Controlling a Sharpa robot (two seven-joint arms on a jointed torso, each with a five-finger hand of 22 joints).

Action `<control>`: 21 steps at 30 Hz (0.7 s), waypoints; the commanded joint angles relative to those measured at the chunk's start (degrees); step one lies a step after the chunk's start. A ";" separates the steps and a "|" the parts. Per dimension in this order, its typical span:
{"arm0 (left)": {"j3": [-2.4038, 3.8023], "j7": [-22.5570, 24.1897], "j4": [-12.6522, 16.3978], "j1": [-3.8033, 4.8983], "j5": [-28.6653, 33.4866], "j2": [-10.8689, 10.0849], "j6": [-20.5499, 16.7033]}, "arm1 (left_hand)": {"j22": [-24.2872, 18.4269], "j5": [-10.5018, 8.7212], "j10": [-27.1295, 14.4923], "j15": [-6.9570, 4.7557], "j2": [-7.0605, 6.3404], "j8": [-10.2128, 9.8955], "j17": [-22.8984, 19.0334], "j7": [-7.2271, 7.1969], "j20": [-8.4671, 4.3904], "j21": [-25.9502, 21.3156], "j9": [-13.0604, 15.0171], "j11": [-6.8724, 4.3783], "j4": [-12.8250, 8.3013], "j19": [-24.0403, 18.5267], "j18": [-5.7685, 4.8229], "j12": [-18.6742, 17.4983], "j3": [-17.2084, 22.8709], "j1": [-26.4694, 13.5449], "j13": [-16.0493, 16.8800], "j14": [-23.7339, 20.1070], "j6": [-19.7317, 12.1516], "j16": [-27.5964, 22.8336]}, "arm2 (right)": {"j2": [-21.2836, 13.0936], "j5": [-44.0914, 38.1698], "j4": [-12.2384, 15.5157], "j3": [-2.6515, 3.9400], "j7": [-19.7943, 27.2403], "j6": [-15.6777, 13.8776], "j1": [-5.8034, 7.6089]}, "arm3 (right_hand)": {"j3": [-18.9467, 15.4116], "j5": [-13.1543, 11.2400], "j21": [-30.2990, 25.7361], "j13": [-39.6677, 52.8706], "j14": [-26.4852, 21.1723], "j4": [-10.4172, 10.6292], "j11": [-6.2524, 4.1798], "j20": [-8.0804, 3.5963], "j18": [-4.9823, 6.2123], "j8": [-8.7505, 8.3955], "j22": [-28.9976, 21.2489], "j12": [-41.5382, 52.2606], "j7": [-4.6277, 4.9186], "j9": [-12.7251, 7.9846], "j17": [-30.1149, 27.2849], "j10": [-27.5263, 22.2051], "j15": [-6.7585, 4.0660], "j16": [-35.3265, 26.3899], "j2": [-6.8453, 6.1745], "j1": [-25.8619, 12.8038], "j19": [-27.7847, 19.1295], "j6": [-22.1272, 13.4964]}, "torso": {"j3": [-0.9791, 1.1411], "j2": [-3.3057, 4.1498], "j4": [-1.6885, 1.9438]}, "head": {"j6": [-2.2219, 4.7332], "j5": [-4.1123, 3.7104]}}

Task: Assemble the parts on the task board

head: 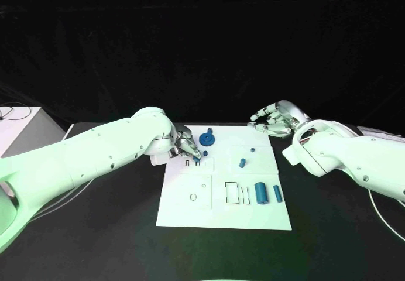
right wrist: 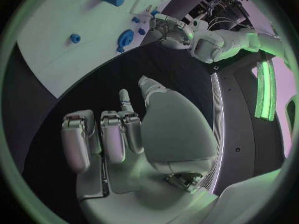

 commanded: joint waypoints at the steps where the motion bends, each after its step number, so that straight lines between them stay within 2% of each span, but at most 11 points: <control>1: -0.03 0.64 0.09 -0.04 -1.57 0.23 -1.73 | 1.40 0.21 0.78 -0.32 0.37 3.42 15.09 -2.73 0.09 0.38 20.41 -0.32 -6.50 0.38 -0.98 -0.10 6.23 -0.15 -0.07 6.00 3.27 0.18 | -0.03 -0.62 0.07 0.02 0.26 0.78 -0.04 | 0.26 0.27 -0.06 14.20 5.13 0.06 0.41 0.52 -0.73 0.28 14.86 -0.27 -0.03 -0.07 11.02 4.84 0.47 -0.34 -0.15 -0.42 5.82 -0.45 | 0.02 0.03 0.05 | -0.10 0.00; 7: -0.30 0.68 0.12 -0.11 -3.34 0.45 -2.52 | 2.09 1.09 0.90 -0.53 0.37 3.55 15.09 -2.98 -0.12 0.61 20.76 -0.56 -6.64 0.86 -1.13 -0.61 6.10 -0.25 -1.19 6.00 3.77 0.18 | -0.04 -0.62 0.15 0.02 0.23 0.83 -0.08 | 0.26 0.27 -0.06 14.20 5.13 0.06 0.41 0.52 -0.73 0.28 14.86 -0.27 -0.03 -0.07 11.02 4.84 0.47 -0.34 -0.15 -0.42 5.82 -0.45 | -0.01 -0.01 -0.02 | -0.29 0.07; 21: -2.07 0.50 0.03 -0.22 -5.83 0.89 -3.05 | 2.19 1.52 0.86 -0.78 0.43 3.73 15.07 -3.26 -0.35 0.63 21.18 -0.81 -6.51 0.97 -1.15 -1.70 5.73 -0.60 -3.34 6.00 4.37 0.18 | -0.10 -0.63 0.32 0.02 0.06 0.86 -0.19 | 0.25 0.28 -0.09 14.19 5.13 0.08 0.42 0.53 -0.72 0.30 14.84 -0.27 -0.03 -0.07 11.06 4.83 0.48 -0.33 -0.16 -0.54 5.81 -0.48 | -0.06 0.04 -0.04 | -0.46 0.13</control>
